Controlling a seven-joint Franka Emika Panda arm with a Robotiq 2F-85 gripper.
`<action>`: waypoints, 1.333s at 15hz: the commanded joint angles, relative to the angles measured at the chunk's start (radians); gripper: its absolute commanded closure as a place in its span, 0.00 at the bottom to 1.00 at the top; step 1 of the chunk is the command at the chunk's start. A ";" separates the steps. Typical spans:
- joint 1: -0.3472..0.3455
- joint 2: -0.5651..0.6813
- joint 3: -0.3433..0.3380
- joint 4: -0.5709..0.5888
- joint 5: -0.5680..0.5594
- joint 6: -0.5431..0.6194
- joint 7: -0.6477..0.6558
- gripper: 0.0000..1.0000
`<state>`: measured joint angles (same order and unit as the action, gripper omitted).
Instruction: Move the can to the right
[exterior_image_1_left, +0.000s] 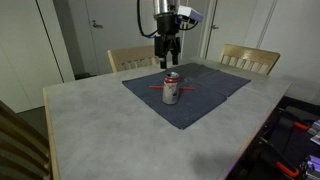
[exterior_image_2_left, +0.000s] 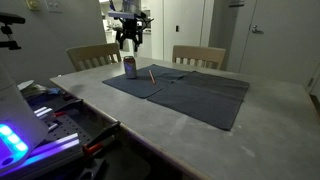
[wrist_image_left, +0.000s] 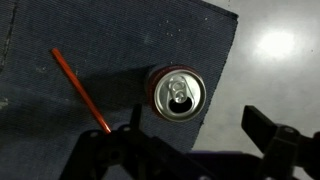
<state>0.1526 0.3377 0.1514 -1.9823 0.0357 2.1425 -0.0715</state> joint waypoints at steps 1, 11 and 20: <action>-0.002 0.054 -0.005 0.056 0.011 -0.060 0.029 0.00; -0.003 0.132 -0.005 0.092 0.021 -0.103 0.064 0.00; -0.002 0.154 -0.006 0.091 0.022 -0.098 0.075 0.00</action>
<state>0.1521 0.4797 0.1491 -1.9141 0.0371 2.0715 -0.0003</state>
